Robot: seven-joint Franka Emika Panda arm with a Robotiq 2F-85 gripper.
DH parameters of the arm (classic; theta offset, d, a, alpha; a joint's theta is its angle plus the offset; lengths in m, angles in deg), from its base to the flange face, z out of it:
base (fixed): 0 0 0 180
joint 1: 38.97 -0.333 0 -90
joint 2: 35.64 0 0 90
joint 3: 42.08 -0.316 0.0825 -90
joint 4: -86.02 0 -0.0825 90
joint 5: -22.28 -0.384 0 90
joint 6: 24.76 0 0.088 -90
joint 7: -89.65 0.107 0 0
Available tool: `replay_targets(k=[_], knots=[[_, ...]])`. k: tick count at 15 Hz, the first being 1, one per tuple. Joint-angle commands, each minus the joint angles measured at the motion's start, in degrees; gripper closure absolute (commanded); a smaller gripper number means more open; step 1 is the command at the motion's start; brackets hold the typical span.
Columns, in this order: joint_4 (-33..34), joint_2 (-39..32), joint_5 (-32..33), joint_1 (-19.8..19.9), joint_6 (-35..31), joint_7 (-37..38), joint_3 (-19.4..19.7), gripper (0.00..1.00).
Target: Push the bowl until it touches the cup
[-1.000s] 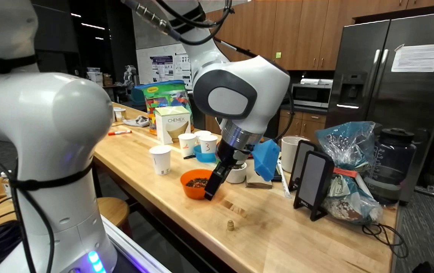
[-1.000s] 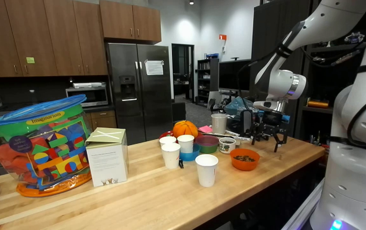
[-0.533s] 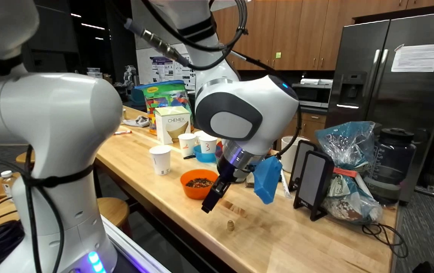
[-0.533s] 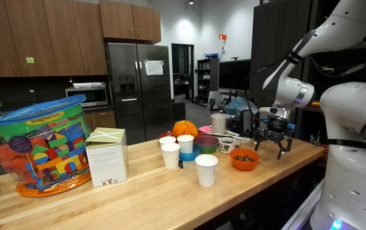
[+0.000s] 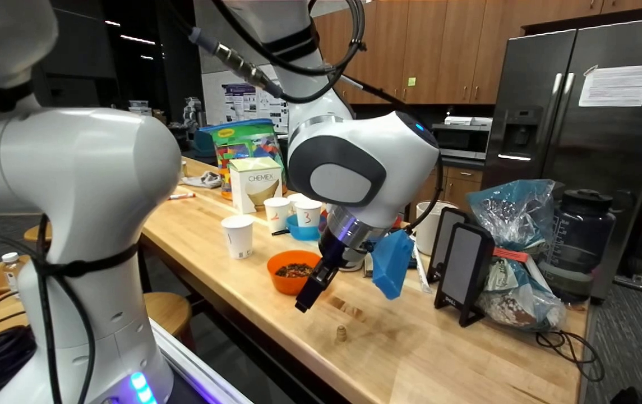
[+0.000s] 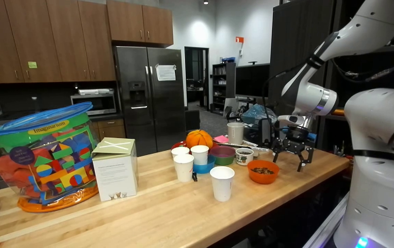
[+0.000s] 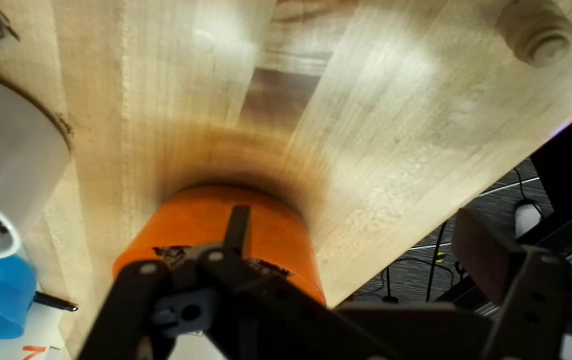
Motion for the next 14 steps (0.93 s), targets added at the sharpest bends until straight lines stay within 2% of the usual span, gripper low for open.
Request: replay_targets(k=[1, 9, 14], knots=[[1.05, 0.05, -1.51, -2.27, 1.47, 0.64, 1.07, 0.00], [2.17, 0.02, -4.10, -6.71, 2.25, 0.16, 4.19, 0.00], [3.21, 1.12, -4.08, -10.31, 6.78, 0.03, 8.46, 0.00]])
